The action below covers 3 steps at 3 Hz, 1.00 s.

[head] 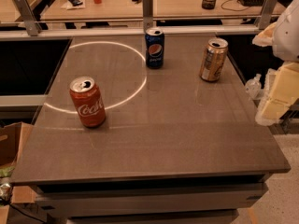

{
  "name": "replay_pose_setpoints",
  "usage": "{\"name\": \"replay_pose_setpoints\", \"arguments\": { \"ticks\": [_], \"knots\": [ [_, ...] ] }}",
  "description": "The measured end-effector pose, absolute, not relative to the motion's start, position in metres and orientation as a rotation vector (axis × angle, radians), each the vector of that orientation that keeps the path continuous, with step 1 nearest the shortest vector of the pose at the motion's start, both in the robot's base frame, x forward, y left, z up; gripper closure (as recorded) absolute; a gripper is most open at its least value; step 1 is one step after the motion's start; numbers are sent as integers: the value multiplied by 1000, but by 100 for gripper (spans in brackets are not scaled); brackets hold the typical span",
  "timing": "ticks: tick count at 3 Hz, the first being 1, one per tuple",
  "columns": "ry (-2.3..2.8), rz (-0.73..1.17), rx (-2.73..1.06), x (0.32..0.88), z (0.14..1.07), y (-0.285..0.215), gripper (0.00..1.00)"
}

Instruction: Move coke can near pepsi can

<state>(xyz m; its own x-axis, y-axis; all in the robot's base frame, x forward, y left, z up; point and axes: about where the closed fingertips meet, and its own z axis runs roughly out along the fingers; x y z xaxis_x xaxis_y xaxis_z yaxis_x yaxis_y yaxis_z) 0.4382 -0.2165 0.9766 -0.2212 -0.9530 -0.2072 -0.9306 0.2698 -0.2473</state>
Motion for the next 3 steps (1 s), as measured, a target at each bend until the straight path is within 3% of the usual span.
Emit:
{"name": "replay_pose_setpoints", "arguments": {
  "ticks": [2,3],
  "knots": [
    [2238,-24,-1602,430,975,-216,0],
    [2258,104,-1316,405,959,-225,0]
  ]
}}
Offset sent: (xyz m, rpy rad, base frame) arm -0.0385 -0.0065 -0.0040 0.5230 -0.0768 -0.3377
